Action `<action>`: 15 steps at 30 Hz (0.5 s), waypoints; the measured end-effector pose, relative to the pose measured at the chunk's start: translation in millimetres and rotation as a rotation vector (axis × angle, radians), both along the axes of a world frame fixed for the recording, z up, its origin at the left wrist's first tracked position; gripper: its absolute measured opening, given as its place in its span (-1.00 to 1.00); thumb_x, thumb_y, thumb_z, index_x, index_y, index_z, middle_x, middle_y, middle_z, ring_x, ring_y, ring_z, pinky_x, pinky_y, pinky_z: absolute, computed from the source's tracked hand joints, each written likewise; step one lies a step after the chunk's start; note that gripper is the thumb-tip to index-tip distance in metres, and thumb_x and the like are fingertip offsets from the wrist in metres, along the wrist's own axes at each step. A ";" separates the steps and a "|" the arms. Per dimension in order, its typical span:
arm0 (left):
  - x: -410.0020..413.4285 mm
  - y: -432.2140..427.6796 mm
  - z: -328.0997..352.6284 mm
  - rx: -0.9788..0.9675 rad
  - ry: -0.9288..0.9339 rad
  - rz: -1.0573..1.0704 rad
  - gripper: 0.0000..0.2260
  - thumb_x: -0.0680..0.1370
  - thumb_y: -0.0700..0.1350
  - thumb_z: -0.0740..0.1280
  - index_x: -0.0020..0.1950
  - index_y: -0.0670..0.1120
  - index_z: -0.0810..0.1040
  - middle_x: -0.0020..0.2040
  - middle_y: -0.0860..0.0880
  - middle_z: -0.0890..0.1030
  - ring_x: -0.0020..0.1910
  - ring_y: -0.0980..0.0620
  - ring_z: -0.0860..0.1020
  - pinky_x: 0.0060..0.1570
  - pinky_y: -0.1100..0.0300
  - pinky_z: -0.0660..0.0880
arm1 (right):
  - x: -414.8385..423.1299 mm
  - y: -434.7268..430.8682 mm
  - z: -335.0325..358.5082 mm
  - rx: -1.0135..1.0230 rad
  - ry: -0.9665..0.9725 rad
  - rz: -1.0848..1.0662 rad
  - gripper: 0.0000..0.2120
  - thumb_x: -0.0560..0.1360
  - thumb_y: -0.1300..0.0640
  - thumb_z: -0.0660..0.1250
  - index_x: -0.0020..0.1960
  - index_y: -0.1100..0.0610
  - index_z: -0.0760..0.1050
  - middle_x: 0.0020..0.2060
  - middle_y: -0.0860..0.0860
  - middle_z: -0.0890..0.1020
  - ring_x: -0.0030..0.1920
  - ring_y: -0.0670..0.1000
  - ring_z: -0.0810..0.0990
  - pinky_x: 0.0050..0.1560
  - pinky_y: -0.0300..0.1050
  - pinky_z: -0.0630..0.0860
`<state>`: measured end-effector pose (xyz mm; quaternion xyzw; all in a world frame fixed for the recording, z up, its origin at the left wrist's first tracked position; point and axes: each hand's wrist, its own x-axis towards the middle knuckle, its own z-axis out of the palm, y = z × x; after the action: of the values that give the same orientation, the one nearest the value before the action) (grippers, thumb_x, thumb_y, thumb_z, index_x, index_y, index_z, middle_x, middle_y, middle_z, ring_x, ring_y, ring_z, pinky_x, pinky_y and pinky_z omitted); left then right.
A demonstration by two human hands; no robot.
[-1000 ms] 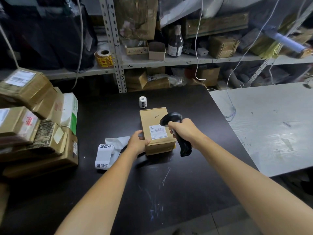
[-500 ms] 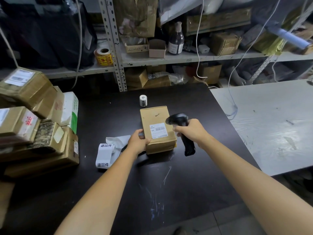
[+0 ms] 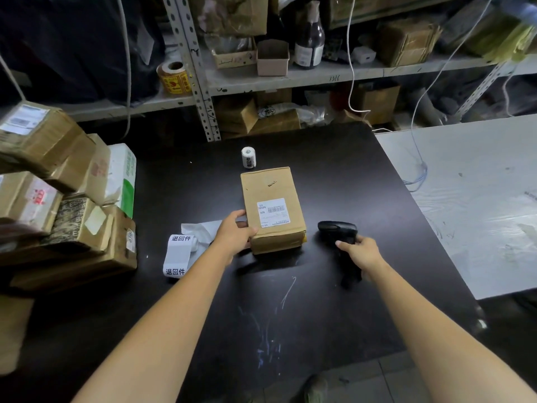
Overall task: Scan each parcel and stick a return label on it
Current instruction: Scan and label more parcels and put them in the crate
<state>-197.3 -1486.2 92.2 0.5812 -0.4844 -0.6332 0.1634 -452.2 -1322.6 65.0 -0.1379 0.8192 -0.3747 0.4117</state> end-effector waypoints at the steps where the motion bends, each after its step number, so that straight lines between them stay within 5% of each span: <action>1: -0.1 0.3 0.5 -0.002 -0.007 0.001 -0.46 0.50 -0.26 0.44 0.42 0.01 0.35 0.02 0.04 0.55 0.03 -0.02 0.60 -0.01 0.01 0.63 | -2.4 -0.6 -2.2 0.020 0.033 0.018 -0.75 0.48 0.17 0.47 0.11 0.26 0.61 -0.05 0.13 0.67 0.04 0.16 0.64 0.18 0.14 0.55; 4: -0.5 2.8 2.2 -0.009 -0.007 0.018 -0.47 0.51 -0.27 0.43 0.42 0.00 0.36 0.00 0.05 0.55 -0.02 0.02 0.60 -0.11 0.07 0.64 | -12.3 -1.5 4.2 0.243 0.265 0.146 -0.65 0.48 -0.09 0.45 -0.04 0.21 0.56 -0.06 0.15 0.65 0.05 0.20 0.61 0.06 0.02 0.51; 7: -1.6 6.3 6.6 -0.035 -0.025 0.019 -0.49 0.53 -0.26 0.41 0.43 -0.02 0.36 0.00 0.05 0.54 -0.05 0.06 0.59 -0.19 0.13 0.60 | -21.1 -1.0 17.5 0.340 0.363 0.214 -0.62 0.46 -0.13 0.44 -0.20 0.18 0.45 -0.12 0.17 0.65 -0.01 0.22 0.61 -0.11 -0.06 0.45; 12: 2.9 9.4 20.6 -0.023 -0.054 0.060 -0.56 0.55 -0.25 0.32 0.42 -0.03 0.38 0.16 -0.09 0.59 0.10 -0.06 0.60 -0.02 0.04 0.60 | -26.1 -9.9 53.3 0.330 0.477 0.330 -0.74 0.49 -0.03 0.38 -0.14 0.18 0.55 -0.15 0.15 0.66 -0.03 0.21 0.62 -0.16 -0.11 0.41; 15: 17.8 5.8 33.8 -0.124 -0.145 0.000 -0.62 0.55 -0.20 0.29 0.37 0.00 0.43 0.10 -0.07 0.59 -0.01 -0.06 0.60 -0.12 0.08 0.57 | -13.9 -28.4 80.2 0.214 0.500 0.437 -0.71 0.52 -0.01 0.35 0.11 0.16 0.61 0.02 0.10 0.68 0.09 0.17 0.61 0.02 -0.10 0.48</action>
<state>-179.5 -1480.4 126.0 0.6144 -0.5330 -0.5583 0.1635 -466.0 -1351.0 145.3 -0.3535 0.8805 -0.1441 0.2811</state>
